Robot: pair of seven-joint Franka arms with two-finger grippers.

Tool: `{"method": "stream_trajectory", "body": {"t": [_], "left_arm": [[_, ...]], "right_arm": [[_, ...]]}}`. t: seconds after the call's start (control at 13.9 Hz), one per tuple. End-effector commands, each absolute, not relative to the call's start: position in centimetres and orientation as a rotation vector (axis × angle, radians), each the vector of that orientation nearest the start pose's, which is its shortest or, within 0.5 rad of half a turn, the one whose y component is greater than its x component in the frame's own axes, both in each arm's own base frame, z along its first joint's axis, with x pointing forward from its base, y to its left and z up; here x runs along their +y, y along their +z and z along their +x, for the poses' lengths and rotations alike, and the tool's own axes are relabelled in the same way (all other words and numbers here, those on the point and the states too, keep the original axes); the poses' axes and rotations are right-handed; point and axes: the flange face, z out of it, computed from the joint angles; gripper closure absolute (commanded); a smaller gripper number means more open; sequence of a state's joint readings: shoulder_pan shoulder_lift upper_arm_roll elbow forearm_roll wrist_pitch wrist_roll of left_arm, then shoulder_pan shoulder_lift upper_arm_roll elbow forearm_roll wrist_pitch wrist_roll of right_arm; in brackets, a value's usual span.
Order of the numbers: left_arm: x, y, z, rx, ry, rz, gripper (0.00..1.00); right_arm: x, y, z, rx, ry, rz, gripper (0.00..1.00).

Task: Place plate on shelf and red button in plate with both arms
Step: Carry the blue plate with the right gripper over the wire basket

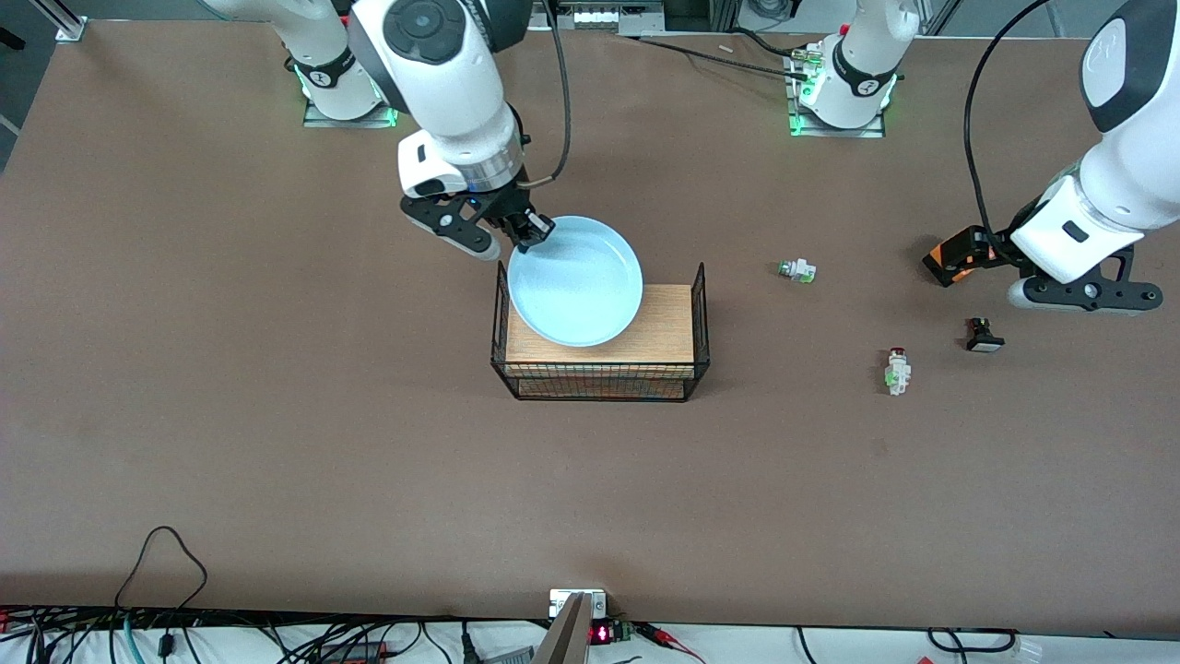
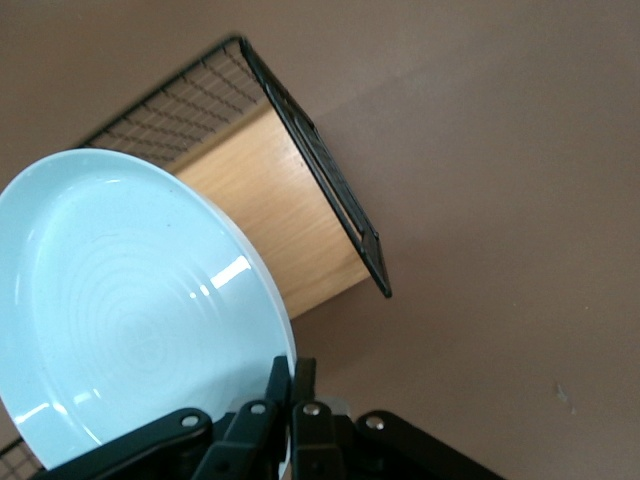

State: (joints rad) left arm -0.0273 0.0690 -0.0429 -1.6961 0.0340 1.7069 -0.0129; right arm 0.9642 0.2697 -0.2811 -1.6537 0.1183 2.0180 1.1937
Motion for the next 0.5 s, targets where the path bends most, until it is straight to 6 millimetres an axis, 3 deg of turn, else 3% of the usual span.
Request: {"method": "stream_trajectory", "body": {"t": [0.0,0.43], "left_arm": [[-3.4,54.4,58.0,0.129,0.095,-3.092,0.0],[-3.3,54.3,58.0,0.127,0.098,-3.094,0.0]], "right_arm": [[43.3,44.9,47.5,0.806,-0.066,-2.938,1.0],[43.5,42.8,47.2,0.795,-0.08,-2.941,1.0]]}}
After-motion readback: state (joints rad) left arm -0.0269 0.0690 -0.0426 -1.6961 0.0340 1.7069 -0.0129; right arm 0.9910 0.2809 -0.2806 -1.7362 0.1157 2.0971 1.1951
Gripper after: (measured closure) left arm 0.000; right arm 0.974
